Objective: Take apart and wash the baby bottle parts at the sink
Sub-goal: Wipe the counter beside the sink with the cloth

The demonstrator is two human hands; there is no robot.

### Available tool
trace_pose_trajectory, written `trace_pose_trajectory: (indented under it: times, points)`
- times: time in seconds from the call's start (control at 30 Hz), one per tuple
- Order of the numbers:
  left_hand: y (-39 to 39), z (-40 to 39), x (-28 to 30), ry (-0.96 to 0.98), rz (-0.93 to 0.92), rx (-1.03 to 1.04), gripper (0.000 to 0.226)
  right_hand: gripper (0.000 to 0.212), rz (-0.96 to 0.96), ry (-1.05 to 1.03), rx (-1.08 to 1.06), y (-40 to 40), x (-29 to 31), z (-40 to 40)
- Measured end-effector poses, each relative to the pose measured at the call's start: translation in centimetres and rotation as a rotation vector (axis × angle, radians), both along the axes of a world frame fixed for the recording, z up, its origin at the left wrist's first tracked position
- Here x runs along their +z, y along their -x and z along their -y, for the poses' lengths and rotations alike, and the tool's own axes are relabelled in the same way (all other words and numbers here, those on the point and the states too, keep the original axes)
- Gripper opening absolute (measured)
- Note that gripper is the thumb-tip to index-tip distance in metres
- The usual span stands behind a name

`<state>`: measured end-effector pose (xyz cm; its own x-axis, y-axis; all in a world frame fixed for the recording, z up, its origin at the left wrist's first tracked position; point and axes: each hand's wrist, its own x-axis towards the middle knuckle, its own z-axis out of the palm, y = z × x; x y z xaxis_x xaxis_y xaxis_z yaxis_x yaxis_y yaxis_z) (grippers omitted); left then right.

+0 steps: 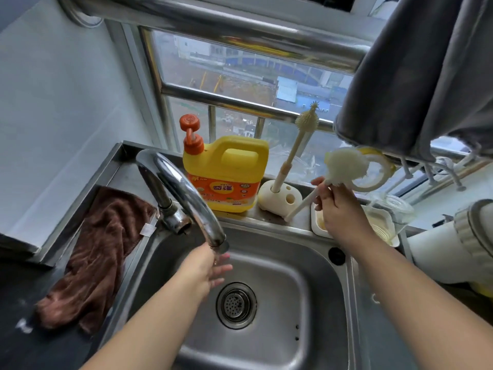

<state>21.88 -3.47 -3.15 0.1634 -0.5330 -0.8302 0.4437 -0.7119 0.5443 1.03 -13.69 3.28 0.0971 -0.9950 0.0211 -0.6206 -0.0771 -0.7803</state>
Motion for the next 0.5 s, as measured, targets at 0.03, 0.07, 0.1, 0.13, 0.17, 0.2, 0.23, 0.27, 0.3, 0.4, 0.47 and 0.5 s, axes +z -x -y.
trace_pose_trajectory:
  times: [0.03,0.07,0.1,0.13,0.17,0.2,0.23,0.27,0.3,0.4,0.47,0.5]
  points:
    - [0.5,-0.6,-0.1,0.022,0.000,-0.128,0.023,0.022,-0.005,0.010,0.008,-0.2,0.3,0.4]
    - [0.9,-1.0,-0.2,0.041,0.020,-0.205,0.025,0.021,0.002,0.017,0.009,-0.4,0.7,0.7]
    - [1.1,-1.1,-0.2,0.080,0.031,-0.237,0.028,0.021,0.016,0.025,0.008,-0.5,1.1,1.0]
    - [1.2,-1.2,0.0,0.115,0.044,-0.242,0.029,0.021,0.036,0.035,0.007,-0.6,1.5,1.3]
    - [1.2,-1.2,0.2,0.136,0.045,-0.245,0.028,0.021,0.057,0.043,0.002,-0.7,1.8,1.5]
    - [1.3,-1.3,0.5,0.158,0.055,-0.263,0.026,0.021,0.073,0.047,-0.002,-0.7,2.0,1.7]
    - [1.5,-1.5,0.6,0.175,0.074,-0.296,0.024,0.022,0.086,0.051,-0.003,-0.8,2.1,1.8]
    - [1.7,-1.7,0.7,0.182,0.100,-0.333,0.022,0.024,0.095,0.052,-0.002,-0.8,2.3,1.9]
    - [1.9,-1.9,0.6,0.193,0.133,-0.371,0.019,0.025,0.100,0.052,-0.002,-0.9,2.3,2.0]
    - [2.6,-2.3,0.4,0.259,0.208,-0.461,0.013,0.028,0.065,0.101,-0.003,-0.7,2.7,2.4]
    - [2.9,-2.4,0.3,0.313,0.256,-0.506,0.012,0.029,0.019,0.129,0.012,-0.5,2.7,2.9]
    - [3.1,-2.3,0.3,0.333,0.284,-0.526,0.012,0.030,-0.010,0.127,0.025,-0.4,2.6,3.2]
